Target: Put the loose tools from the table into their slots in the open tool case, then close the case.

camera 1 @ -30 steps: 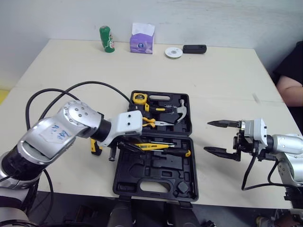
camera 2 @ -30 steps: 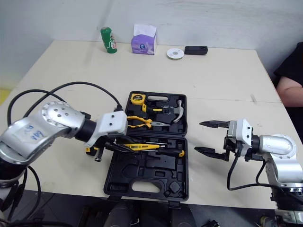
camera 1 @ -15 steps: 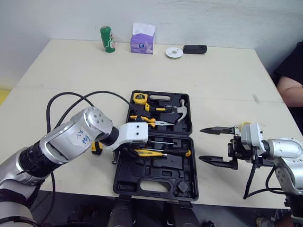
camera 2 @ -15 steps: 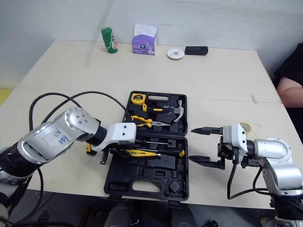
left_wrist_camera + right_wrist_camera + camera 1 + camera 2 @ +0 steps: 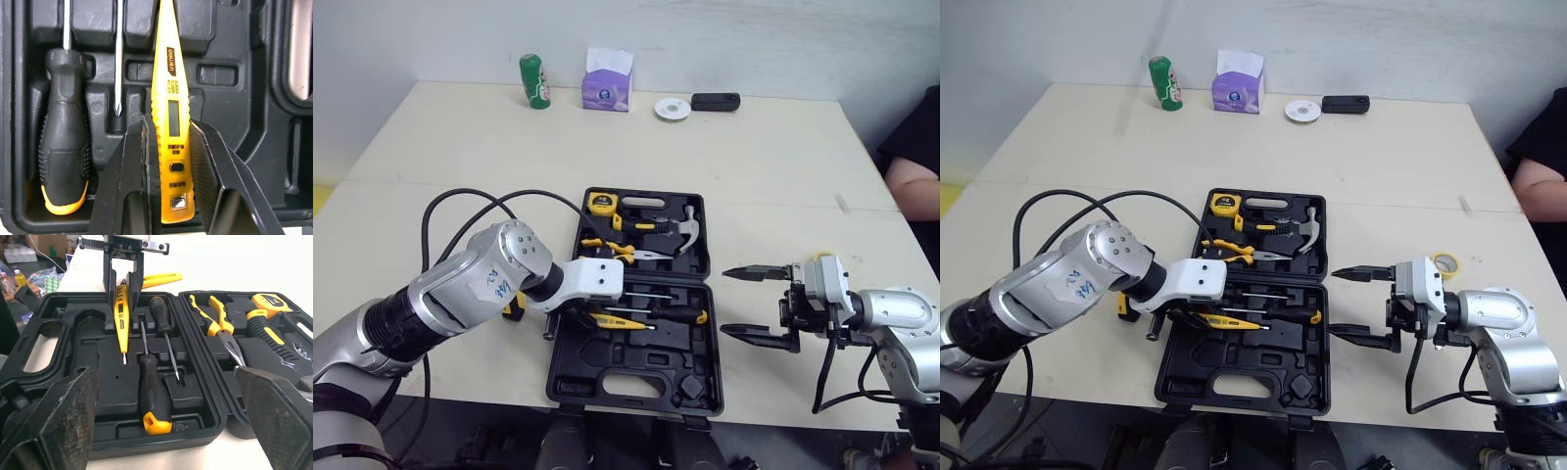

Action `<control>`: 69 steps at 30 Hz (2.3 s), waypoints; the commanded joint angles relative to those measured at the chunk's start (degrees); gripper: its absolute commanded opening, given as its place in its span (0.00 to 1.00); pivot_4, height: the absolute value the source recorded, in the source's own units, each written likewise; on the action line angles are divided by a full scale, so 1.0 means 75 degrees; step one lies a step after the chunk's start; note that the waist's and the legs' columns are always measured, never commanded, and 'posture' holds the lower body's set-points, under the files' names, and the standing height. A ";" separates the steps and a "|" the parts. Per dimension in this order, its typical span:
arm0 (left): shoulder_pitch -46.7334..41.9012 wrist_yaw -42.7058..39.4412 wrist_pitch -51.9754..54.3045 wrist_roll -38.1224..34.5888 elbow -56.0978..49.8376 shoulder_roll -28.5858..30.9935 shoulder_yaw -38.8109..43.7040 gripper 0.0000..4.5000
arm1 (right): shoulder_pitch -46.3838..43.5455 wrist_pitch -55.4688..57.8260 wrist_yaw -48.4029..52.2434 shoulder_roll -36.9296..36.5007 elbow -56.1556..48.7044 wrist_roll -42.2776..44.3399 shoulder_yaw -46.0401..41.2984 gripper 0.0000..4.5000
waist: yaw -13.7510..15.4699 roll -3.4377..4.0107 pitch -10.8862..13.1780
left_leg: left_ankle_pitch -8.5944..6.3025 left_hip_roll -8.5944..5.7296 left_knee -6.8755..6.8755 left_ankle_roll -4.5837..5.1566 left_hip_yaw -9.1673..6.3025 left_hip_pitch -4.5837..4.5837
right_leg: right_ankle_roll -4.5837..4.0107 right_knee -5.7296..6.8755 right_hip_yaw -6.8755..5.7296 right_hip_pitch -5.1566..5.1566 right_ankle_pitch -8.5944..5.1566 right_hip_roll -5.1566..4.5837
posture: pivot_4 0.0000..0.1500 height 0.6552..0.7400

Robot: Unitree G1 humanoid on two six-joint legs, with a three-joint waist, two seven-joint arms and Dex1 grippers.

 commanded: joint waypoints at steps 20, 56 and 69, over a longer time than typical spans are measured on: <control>0.0168 -0.0396 -0.0633 -0.0309 -0.0098 -0.0414 0.1132 0.67 | -0.0097 -0.0167 -0.0117 0.0015 -0.0056 -0.0057 0.0003 1.00 | -0.0013 -0.0001 0.0001 | 0.0002 0.0000 0.0029 0.0006 -0.0005 0.0000 | 0.0000 0.0034 0.0000 0.0000 -0.0002 -0.0010 | 1.00 1.00; 0.4840 0.0195 -0.6437 -0.0819 0.1885 -0.1909 0.4204 0.01 | -0.0134 -0.0703 -0.0169 0.0022 0.0608 -0.0352 -0.0036 1.00 | -0.0024 -0.0001 0.0000 | -0.0009 0.0000 0.0026 0.0011 -0.0012 0.0014 | -0.0001 0.0039 0.0002 0.0002 -0.0001 -0.0032 | 1.00 1.00; 0.4997 0.0646 -0.5813 -0.0405 0.2243 -0.2127 0.3771 0.01 | 0.0152 -0.0605 -0.0172 -0.0005 0.0349 -0.0261 -0.0037 1.00 | -0.0029 0.0003 -0.0002 | -0.0014 0.0000 0.0024 0.0014 -0.0012 0.0018 | -0.0001 0.0039 0.0002 0.0005 -0.0001 -0.0037 | 1.00 1.00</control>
